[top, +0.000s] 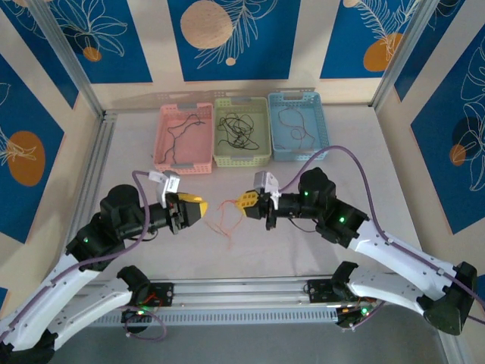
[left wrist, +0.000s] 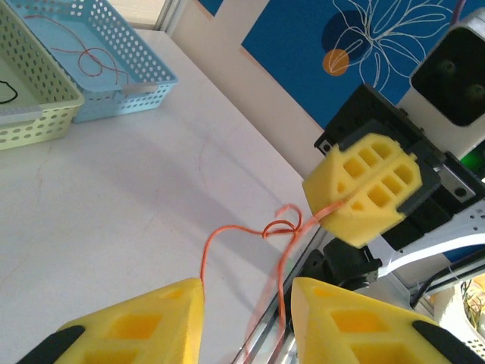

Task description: Untangle the cables

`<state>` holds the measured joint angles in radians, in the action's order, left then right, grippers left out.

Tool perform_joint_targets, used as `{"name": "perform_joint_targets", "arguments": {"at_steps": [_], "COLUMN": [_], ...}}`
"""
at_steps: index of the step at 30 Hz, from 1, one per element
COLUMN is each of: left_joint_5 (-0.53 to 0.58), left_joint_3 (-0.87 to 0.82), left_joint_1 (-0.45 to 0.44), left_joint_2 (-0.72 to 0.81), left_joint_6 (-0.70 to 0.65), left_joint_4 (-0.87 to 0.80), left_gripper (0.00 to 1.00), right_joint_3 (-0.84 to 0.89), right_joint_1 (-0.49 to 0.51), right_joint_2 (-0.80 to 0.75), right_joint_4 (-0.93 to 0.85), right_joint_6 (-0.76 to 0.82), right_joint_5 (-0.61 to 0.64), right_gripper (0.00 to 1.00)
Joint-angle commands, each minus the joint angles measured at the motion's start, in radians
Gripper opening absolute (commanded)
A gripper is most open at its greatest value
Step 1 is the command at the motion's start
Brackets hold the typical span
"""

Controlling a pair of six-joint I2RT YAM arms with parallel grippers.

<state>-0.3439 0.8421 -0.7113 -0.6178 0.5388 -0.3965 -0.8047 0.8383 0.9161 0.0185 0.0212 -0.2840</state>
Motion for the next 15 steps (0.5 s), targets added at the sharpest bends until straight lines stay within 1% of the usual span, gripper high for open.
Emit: {"name": "perform_joint_targets", "arguments": {"at_steps": [1, 3, 5, 7, 10, 12, 15], "left_joint_5": [0.029, 0.026, 0.034, 0.044, 0.057, 0.067, 0.076], "left_joint_3": [0.001, 0.0, -0.005, -0.01, -0.009, -0.005, -0.003], "left_joint_1": [0.002, 0.001, 0.001, 0.001, 0.002, 0.002, 0.001], "left_joint_2": [0.016, 0.012, 0.014, 0.018, 0.018, 0.016, 0.021], "left_joint_6": [0.002, 0.0, -0.002, -0.006, -0.014, -0.023, -0.031], "left_joint_4": [0.012, 0.007, 0.004, 0.0, -0.018, -0.036, -0.057], "left_gripper": [0.35, 0.36, 0.4, 0.4, 0.41, 0.41, 0.41], "right_joint_3": [-0.036, -0.044, -0.051, -0.058, -0.091, -0.144, -0.22], "right_joint_1": [-0.054, -0.083, -0.109, -0.133, -0.178, -0.241, -0.361], "right_joint_2": [-0.013, -0.013, -0.008, -0.005, 0.02, 0.063, 0.135], "right_joint_4": [0.03, 0.035, 0.038, 0.042, 0.043, 0.026, 0.02], "right_joint_6": [-0.063, -0.09, -0.119, -0.138, -0.161, -0.194, -0.288], "right_joint_5": [0.026, 0.023, 0.032, 0.035, 0.105, 0.165, 0.13], "right_gripper": [0.0, 0.0, 0.0, 0.0, 0.0, 0.0, 0.0]}}
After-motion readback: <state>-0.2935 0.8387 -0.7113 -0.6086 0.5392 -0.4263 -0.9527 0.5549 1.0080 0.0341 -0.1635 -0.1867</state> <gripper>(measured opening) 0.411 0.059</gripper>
